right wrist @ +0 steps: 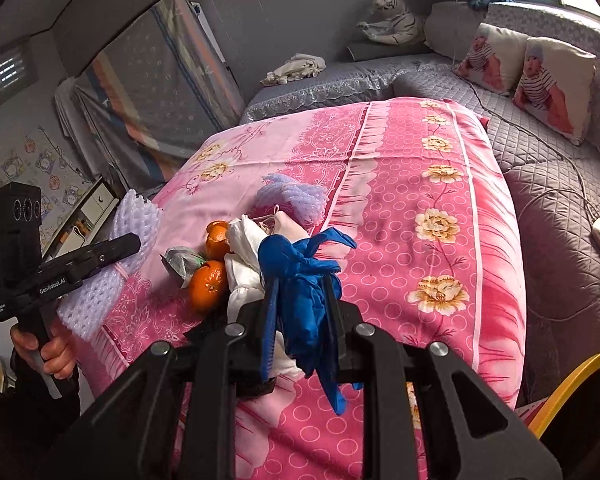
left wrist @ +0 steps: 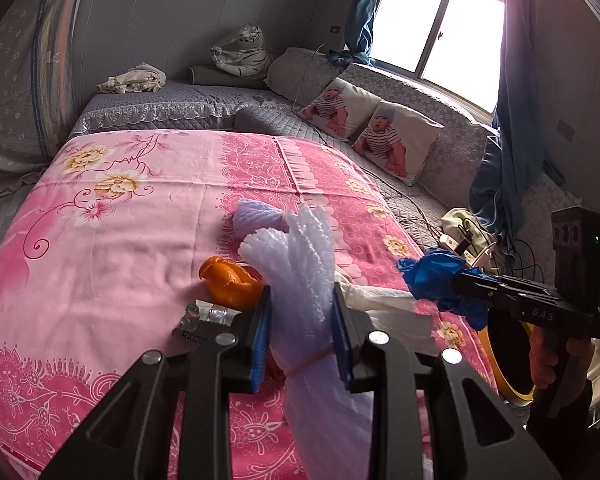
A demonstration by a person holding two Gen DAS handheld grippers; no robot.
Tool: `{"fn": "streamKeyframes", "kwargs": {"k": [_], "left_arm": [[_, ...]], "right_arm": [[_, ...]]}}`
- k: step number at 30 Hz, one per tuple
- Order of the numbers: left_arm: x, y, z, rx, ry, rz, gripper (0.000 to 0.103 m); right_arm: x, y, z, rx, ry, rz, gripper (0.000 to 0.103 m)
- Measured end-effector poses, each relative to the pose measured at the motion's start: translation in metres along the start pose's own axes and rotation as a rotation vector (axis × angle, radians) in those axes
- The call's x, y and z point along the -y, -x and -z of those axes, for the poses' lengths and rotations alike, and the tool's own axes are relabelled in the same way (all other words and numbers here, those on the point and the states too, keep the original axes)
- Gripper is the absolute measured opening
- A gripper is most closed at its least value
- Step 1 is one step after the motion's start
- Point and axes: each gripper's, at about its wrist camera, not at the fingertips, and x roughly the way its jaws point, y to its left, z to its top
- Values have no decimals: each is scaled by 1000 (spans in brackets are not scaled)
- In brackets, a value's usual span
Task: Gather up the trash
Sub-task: 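Carry the blue glove and white foam net over the bin with both tools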
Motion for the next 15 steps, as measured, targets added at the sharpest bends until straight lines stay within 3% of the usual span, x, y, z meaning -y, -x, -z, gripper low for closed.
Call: {"fn": "streamKeyframes", "kwargs": {"k": [15], "left_arm": [[55, -11, 7, -33, -75, 71, 26]], "right_arm": [[42, 44, 25, 57, -131, 45, 19]]}}
